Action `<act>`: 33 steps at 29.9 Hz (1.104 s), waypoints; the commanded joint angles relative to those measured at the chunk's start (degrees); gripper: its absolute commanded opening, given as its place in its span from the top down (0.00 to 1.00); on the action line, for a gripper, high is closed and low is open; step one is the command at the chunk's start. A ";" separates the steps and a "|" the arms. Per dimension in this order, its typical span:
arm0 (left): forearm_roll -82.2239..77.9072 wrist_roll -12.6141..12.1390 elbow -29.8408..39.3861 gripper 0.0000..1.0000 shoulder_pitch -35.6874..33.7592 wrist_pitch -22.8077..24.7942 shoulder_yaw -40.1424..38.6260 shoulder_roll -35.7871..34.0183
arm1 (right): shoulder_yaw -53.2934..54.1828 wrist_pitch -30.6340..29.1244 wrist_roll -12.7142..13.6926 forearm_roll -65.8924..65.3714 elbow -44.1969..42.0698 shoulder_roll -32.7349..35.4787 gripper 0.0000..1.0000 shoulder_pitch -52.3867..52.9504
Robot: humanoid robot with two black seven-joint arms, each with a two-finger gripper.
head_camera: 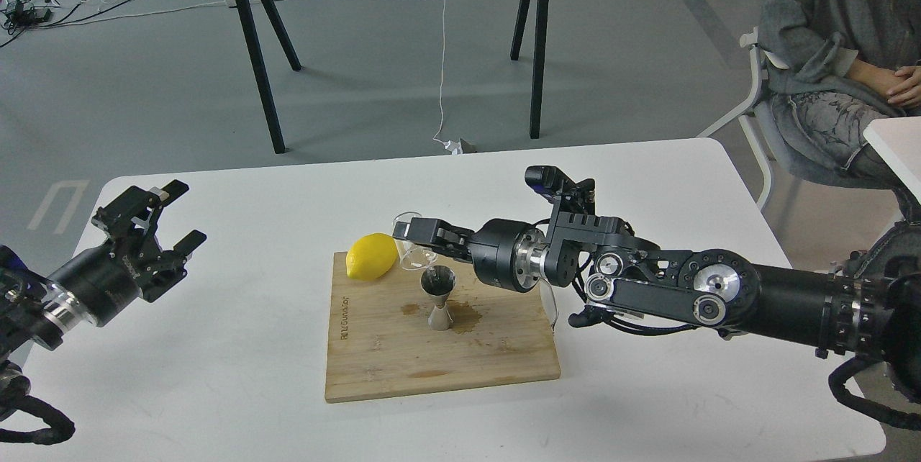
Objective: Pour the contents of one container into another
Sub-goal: 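Tilt the glass cup with the right gripper to pour into the jigger, then turn the glass cup upright and move it back from the board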
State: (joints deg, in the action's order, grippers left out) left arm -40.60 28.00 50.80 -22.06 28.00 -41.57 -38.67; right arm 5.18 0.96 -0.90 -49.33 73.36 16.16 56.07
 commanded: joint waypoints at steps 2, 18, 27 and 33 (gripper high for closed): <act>0.00 0.00 0.00 0.02 0.00 0.00 0.00 0.00 | -0.09 0.01 -0.68 -0.68 -0.06 0.01 0.64 -0.08; 0.00 0.00 0.00 0.02 0.09 0.00 0.00 -0.09 | -1.67 0.27 -2.00 -0.77 -1.20 0.01 0.64 -0.26; 0.00 0.00 0.00 0.02 0.09 0.00 0.00 -0.09 | 8.16 2.03 -1.39 13.98 -0.68 -0.69 0.64 -5.17; 0.00 0.00 0.00 0.02 0.09 0.00 0.00 -0.18 | 16.16 2.38 -1.30 24.96 -0.41 -2.97 0.65 -12.55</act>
State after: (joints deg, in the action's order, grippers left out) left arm -40.60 28.00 50.80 -21.97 28.00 -41.57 -38.84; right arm 17.44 3.22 -2.24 -29.96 72.81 14.65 47.12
